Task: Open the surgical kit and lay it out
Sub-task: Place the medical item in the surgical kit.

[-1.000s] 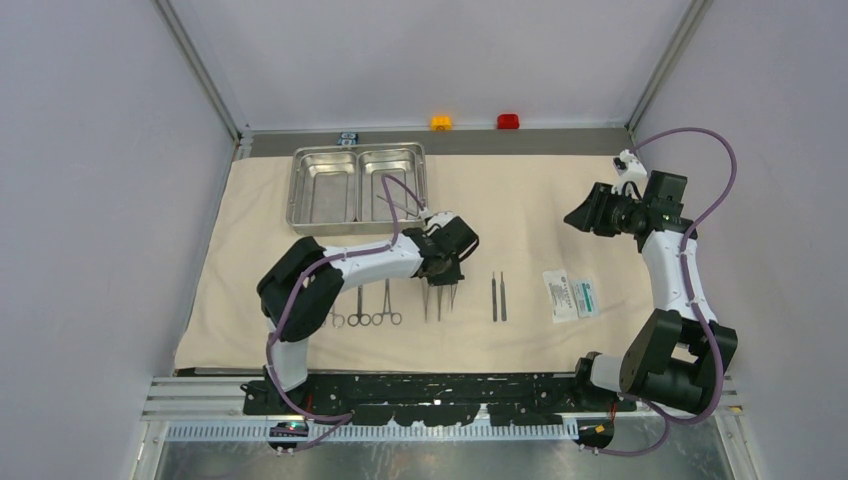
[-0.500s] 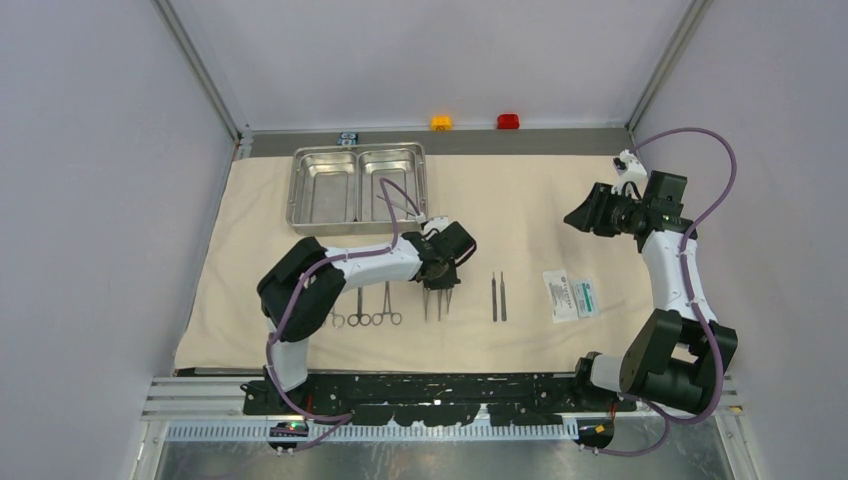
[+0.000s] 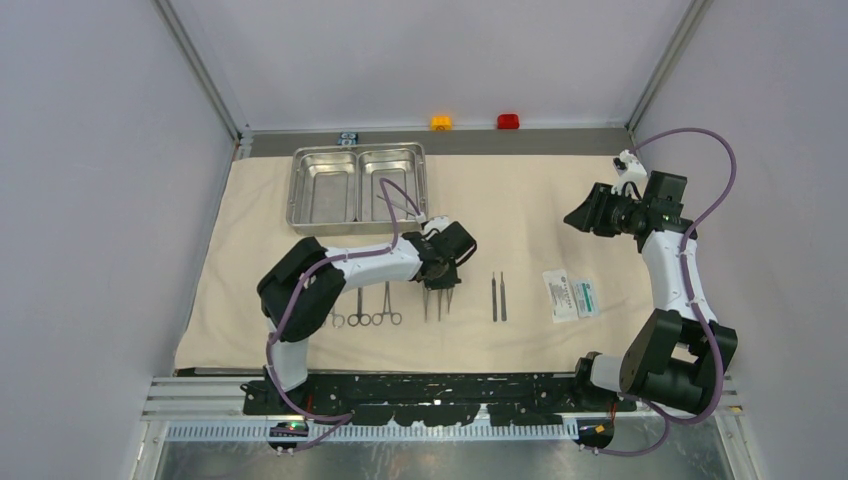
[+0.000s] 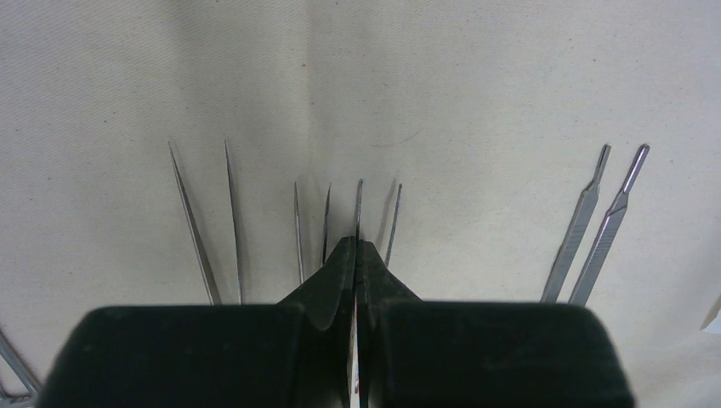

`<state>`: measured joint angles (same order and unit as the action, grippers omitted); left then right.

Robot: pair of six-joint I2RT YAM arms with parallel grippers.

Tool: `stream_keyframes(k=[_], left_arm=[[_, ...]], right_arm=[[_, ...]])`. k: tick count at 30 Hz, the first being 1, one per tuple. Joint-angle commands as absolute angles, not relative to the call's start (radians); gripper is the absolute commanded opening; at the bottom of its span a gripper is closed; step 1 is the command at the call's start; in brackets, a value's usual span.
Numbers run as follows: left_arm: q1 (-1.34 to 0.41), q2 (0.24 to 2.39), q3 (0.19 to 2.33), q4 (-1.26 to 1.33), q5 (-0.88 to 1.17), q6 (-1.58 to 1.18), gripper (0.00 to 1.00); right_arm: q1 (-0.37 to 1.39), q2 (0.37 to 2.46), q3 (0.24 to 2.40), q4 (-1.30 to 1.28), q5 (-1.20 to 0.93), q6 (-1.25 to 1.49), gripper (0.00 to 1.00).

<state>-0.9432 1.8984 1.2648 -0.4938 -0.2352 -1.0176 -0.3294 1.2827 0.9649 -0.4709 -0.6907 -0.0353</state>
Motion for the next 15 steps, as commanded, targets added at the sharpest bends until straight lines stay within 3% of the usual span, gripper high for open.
stream_keyframes(k=[1, 15], left_arm=[[-0.960, 1.888, 1.265, -0.458, -0.246, -1.035, 0.00], [-0.972, 1.864, 1.223, -0.443, -0.255, -1.044, 0.00]], right_arm=[[-0.332, 1.256, 0.962, -0.428, -0.703, -0.037, 0.45], [-0.332, 1.254, 0.960, -0.428, -0.702, -0.037, 0.45]])
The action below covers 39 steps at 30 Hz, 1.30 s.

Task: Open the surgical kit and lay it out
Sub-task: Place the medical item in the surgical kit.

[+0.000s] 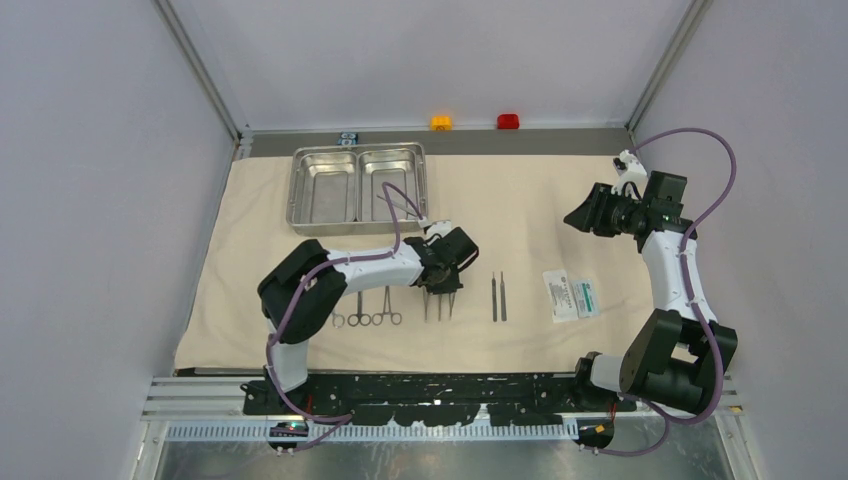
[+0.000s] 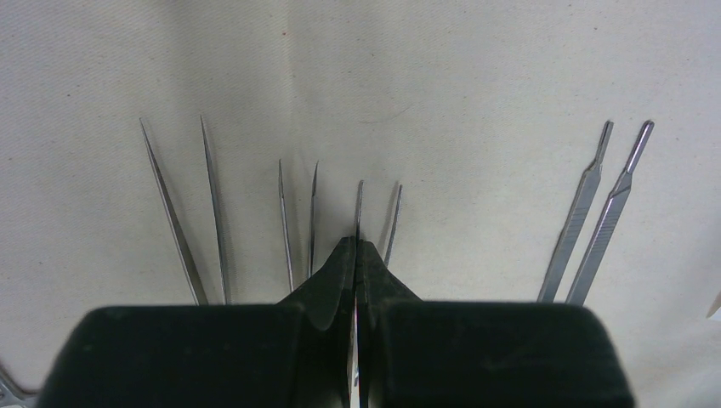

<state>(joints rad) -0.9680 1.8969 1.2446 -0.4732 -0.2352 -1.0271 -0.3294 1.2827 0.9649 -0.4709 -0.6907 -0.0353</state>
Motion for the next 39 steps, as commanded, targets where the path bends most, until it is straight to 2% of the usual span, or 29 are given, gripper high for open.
stream_keyframes(k=[1, 14, 39], left_arm=[[-0.971, 1.864, 1.221, -0.442, -0.255, -1.043, 0.00], [-0.972, 1.859, 1.204, -0.427, -0.253, -1.036, 0.00], [-0.983, 1.787, 1.176, -0.400, -0.244, -1.020, 0.13]], right_arm=[[-0.332, 1.253, 0.960, -0.428, -0.702, -0.037, 0.45], [-0.332, 1.255, 0.960, -0.427, -0.702, -0.035, 0.45], [-0.331, 1.255, 0.957, -0.425, -0.690, -0.035, 0.45]])
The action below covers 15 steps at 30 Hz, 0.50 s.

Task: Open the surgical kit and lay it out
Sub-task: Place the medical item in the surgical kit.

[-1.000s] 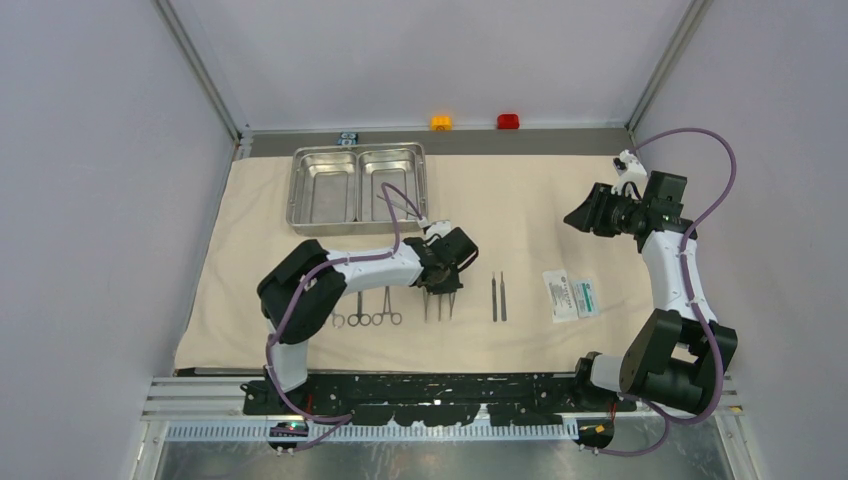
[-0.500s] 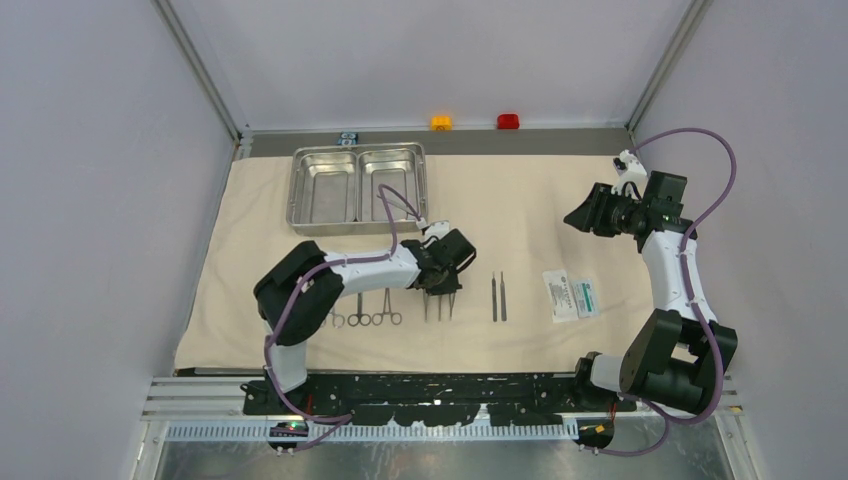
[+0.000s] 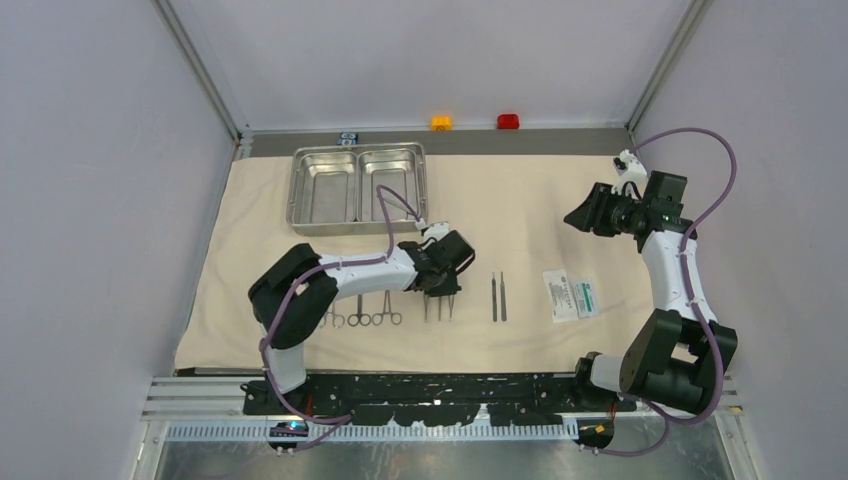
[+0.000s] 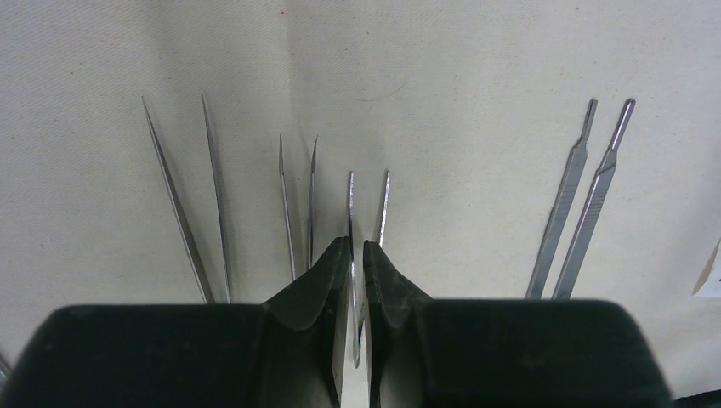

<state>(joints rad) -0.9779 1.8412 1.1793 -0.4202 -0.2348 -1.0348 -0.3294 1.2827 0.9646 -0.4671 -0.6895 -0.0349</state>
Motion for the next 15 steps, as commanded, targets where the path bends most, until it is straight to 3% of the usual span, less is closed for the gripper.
stream_keyframes(k=[1, 6, 15], left_arm=[[-0.983, 1.785, 1.177, -0.402, -0.244, -1.020, 0.14], [-0.983, 1.755, 1.190, -0.400, -0.246, -0.984, 0.19], [-0.945, 1.701, 1.308, -0.423, -0.281, -0.786, 0.38]], right_arm=[[-0.332, 1.255, 0.957, -0.425, -0.689, -0.035, 0.45], [-0.333, 1.256, 0.957, -0.425, -0.689, -0.035, 0.45], [-0.332, 1.245, 0.963, -0.425, -0.697, -0.027, 0.45]])
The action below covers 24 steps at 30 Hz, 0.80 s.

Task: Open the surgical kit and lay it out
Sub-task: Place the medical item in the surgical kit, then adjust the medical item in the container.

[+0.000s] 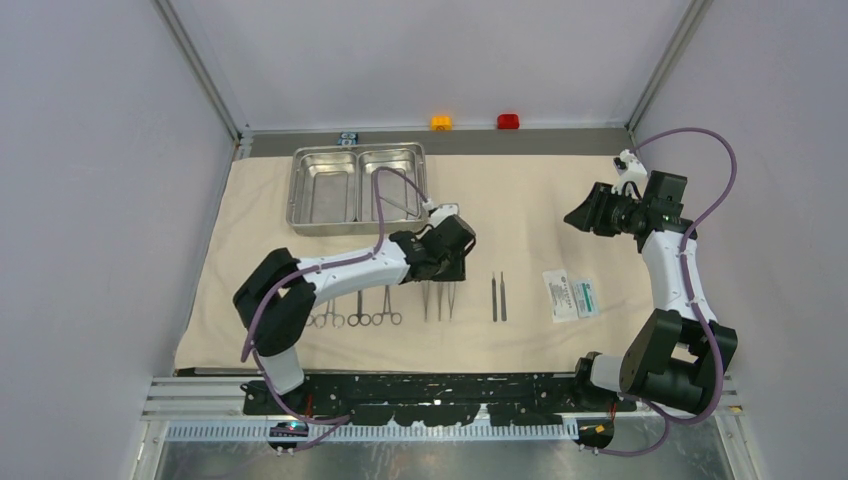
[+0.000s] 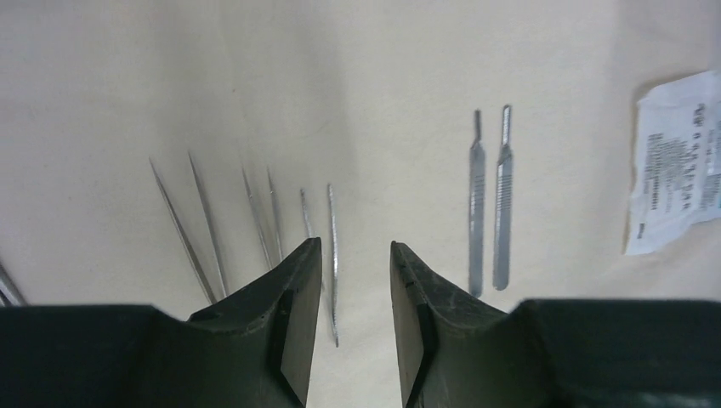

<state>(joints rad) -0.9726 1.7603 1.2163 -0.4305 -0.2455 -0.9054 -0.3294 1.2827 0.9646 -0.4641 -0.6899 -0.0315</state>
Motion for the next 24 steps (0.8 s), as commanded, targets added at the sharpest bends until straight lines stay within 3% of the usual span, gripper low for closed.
stream_keyframes(k=[1, 6, 13, 24], left_arm=[[-0.924, 1.699, 1.323, -0.423, -0.276, -0.766, 0.38], [-0.815, 1.673, 1.353, -0.411, -0.234, -0.706, 0.41], [-0.638, 1.664, 1.427, -0.405, -0.184, -0.565, 0.52], [-0.430, 1.911, 1.763, -0.576, -0.136, -0.312, 0.53]], right_arm=[[-0.331, 1.245, 0.965, -0.425, -0.701, -0.025, 0.45], [-0.332, 1.247, 0.994, -0.444, -0.722, -0.002, 0.45], [-0.332, 1.207, 1.009, -0.455, -0.726, -0.001, 0.45], [-0.332, 1.221, 1.019, -0.477, -0.713, -0.018, 0.45]])
